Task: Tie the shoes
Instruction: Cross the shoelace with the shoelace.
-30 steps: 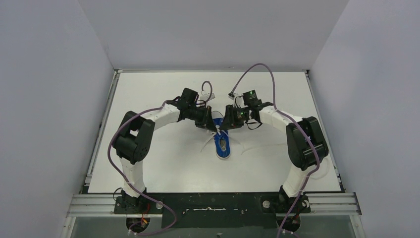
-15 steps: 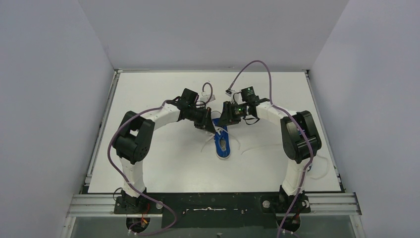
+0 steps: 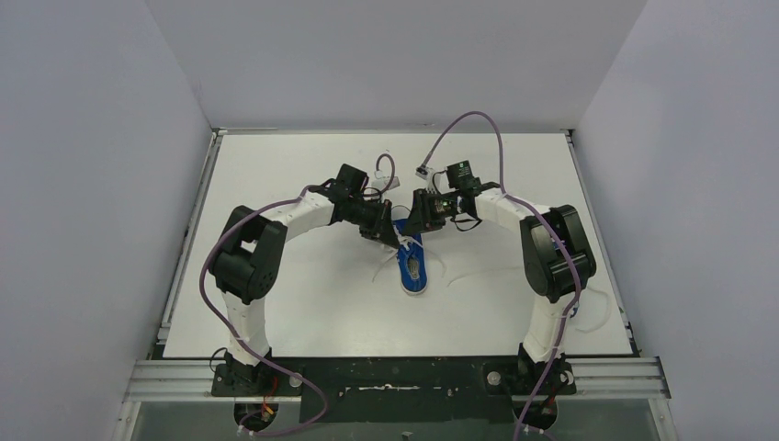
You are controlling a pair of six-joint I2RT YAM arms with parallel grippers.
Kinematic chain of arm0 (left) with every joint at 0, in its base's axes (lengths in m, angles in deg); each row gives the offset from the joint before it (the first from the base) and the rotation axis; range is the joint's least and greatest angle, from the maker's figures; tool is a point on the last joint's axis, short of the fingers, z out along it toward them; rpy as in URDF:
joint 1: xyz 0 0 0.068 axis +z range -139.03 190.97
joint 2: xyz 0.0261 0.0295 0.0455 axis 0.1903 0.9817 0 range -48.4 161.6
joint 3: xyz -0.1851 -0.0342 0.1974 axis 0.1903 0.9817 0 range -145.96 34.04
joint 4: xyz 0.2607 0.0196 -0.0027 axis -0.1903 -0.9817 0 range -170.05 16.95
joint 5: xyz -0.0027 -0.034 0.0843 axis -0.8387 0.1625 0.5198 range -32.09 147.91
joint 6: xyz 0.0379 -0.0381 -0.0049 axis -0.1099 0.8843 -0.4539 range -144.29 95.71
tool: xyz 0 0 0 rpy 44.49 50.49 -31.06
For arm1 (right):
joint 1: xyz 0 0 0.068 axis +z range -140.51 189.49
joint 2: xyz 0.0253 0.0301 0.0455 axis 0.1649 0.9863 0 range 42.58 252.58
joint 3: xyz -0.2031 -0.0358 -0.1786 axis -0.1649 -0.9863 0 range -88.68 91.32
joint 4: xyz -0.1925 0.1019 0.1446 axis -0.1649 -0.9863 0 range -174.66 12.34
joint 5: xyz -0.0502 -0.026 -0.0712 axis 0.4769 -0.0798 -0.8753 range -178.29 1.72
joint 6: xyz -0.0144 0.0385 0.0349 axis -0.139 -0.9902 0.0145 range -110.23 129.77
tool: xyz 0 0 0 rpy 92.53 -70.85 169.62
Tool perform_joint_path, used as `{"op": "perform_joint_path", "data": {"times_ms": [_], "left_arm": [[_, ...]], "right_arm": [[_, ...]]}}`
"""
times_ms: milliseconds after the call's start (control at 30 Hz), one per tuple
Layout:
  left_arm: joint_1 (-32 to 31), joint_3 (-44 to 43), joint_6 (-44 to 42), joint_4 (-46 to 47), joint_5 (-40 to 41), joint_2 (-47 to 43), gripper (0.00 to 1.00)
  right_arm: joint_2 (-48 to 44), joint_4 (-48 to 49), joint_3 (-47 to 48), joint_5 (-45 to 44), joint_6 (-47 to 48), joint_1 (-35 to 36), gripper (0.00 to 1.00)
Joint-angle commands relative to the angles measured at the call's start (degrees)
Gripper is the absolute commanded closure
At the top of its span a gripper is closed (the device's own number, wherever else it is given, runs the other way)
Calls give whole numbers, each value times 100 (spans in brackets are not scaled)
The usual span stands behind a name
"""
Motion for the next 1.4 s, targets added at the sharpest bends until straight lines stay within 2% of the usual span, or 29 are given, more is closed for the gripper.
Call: {"op": "perform_joint_path", "data": {"times_ms": [0,367,467,600,833,1033,1367], "left_arm": [[-14,-267,-185,-47,-222,-129,100],[-100,-386,-195,-74,-290,-66,100],[-136,-450,-229,-141,-292,-25,100],[-139,-486,-243,-237,-272,68,100],[-82,-648,-353,-544,-229,222,100],[-50,-695,-318,-524,-278,195,99],[-41,-593,170,56,-614,317,82]], "right_arm": [[60,168,51,217,126,37,72],[294,-81,261,34,265,105,68],[247,-21,290,-70,97,76,76],[-12,135,199,-77,-105,-11,100],[-559,602,-443,-81,-263,-125,100],[-745,917,-623,-129,-458,-126,100],[-775,1046,-656,-124,-580,-148,100]]}}
